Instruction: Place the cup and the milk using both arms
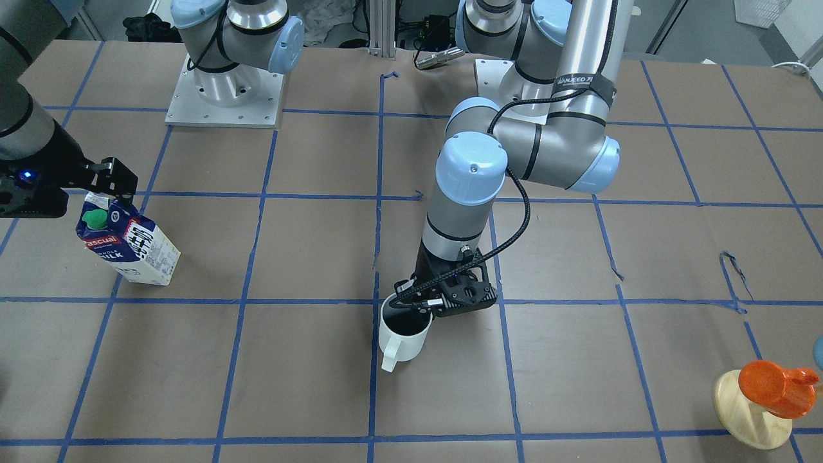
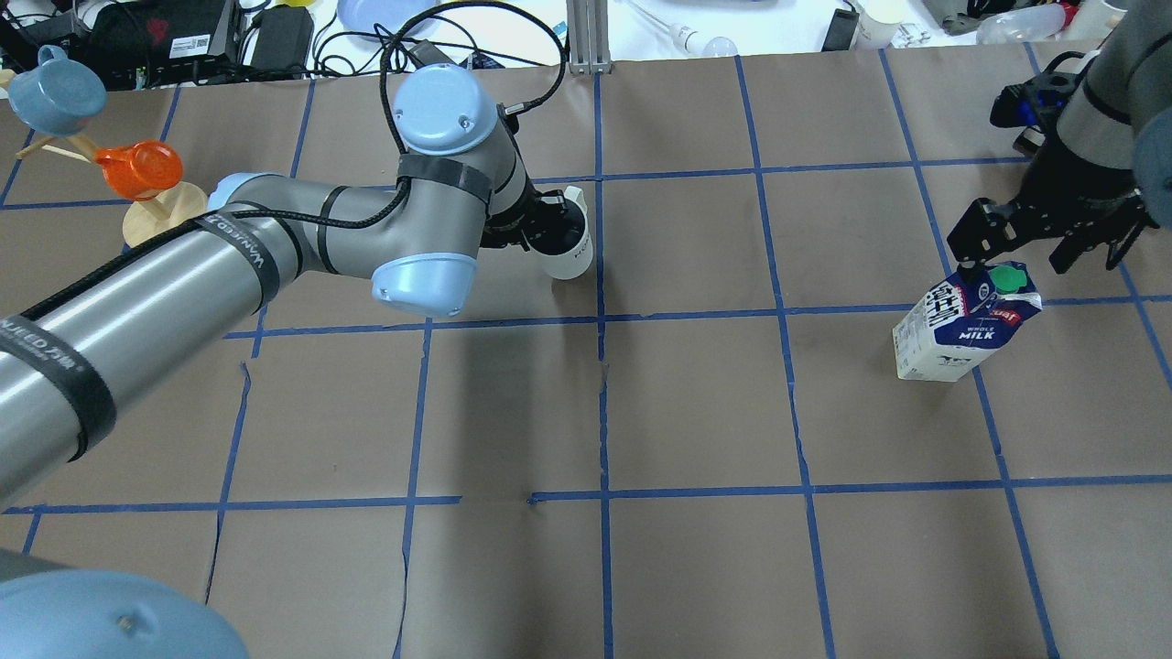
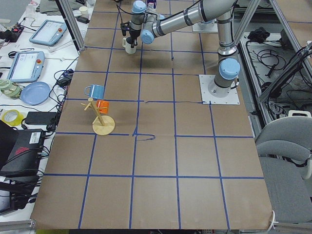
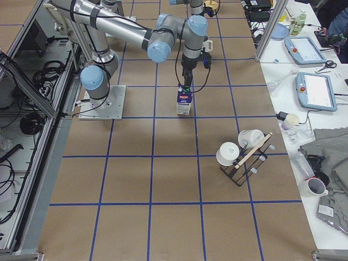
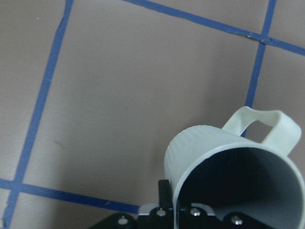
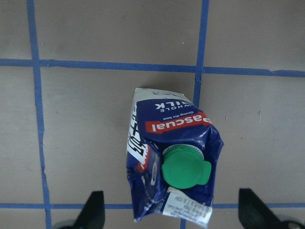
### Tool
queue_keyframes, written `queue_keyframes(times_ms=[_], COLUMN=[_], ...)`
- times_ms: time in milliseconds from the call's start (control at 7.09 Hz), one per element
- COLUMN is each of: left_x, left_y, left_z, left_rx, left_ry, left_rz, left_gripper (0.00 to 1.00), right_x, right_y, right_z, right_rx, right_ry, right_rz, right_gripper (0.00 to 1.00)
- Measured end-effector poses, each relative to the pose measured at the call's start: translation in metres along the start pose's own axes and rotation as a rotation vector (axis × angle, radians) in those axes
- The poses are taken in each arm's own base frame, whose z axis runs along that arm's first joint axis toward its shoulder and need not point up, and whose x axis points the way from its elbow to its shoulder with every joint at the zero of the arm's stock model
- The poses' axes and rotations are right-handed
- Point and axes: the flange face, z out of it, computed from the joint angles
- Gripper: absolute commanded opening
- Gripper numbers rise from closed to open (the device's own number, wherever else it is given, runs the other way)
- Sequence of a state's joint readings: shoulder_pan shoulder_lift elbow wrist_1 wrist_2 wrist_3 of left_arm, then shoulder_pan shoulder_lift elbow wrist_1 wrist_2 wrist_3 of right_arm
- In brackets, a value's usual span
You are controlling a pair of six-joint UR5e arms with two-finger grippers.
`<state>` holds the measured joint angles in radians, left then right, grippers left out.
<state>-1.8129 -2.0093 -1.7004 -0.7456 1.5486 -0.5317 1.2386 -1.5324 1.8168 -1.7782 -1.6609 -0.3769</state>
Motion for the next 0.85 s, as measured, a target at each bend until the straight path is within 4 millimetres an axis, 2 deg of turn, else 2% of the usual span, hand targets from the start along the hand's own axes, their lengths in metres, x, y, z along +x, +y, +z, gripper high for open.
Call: queue_keyframes(times_ms=[141,282,423,564,705,846], left_x=[0.01,0.017,0.019,0.021,0.023,0.023], left_y=[-0.008,-0.014,-0.017,-0.019,-0.02,-0.023], left_z=[0.006,0.014,0.022,0.026,0.026,0.019], left_rx=[0.014,0.018,0.015,0.017,0.023,0.034], left_ry=[0.006,0.008,0.007,0.009,0.016,0.03], left_rz=[-0.027,-0.043,-0.044,-0.04,-0.04,-0.028], left_gripper=[0.0,0.0,0.63,0.99,1.0,1.0], right_x=[0.007,0.008,0.009,0.009,0.01,0.011], right_y=[0.001,-0.002,-0.007,-0.009,-0.01,-0.01], right_z=[0.015,0.028,0.038,0.042,0.042,0.041], right_rx=[0.005,0.002,-0.002,-0.006,-0.008,-0.006], right_ry=[-0.007,-0.025,-0.041,-0.046,-0.046,-0.046], right_rz=[0.003,0.008,0.01,0.009,0.011,0.013], right_gripper=[0.95,0.82,0.48,0.2,0.11,0.07])
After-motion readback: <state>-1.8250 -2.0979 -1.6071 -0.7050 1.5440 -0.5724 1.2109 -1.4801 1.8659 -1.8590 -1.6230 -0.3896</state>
